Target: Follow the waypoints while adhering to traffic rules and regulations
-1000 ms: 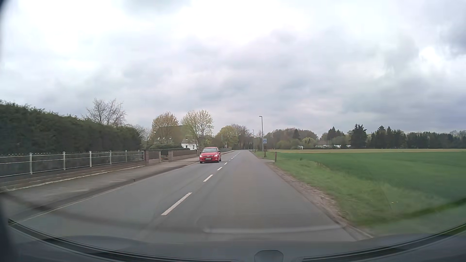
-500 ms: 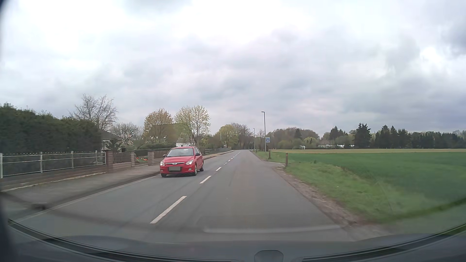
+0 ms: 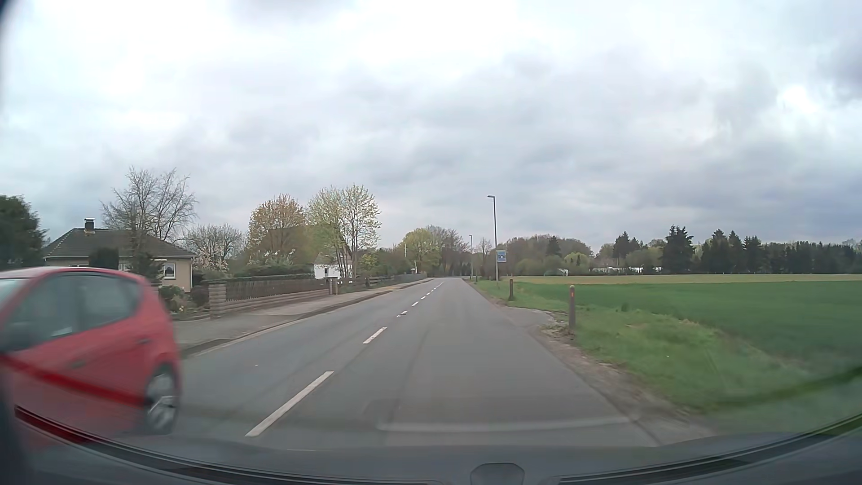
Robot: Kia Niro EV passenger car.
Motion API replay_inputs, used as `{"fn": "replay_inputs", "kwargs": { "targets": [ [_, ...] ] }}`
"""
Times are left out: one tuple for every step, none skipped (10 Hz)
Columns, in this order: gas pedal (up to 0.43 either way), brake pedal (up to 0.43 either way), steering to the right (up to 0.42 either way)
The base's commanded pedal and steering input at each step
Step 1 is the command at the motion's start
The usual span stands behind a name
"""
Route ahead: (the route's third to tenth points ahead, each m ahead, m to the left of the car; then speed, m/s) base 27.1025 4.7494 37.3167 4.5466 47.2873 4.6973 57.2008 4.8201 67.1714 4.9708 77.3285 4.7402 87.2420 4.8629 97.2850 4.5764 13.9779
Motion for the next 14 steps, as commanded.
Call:
{"fn": "replay_inputs", "kwargs": {
  "targets": [
    [0.177,0.0,-0.003],
    [0.177,0.0,-0.003],
    [0.177,0.0,-0.003],
    [0.177,0.0,-0.003],
    [0.177,0.0,-0.003],
    [0.177,0.0,-0.003],
    [0.177,0.0,-0.003],
    [0.177,0.0,-0.003],
    [0.177,0.0,-0.003],
    [0.177,0.0,-0.003],
    [0.177,0.0,-0.002],
    [0.177,0.0,-0.002],
    [0.177,0.0,-0.001],
    [0.177,0.0,-0.002]
  ]
}}
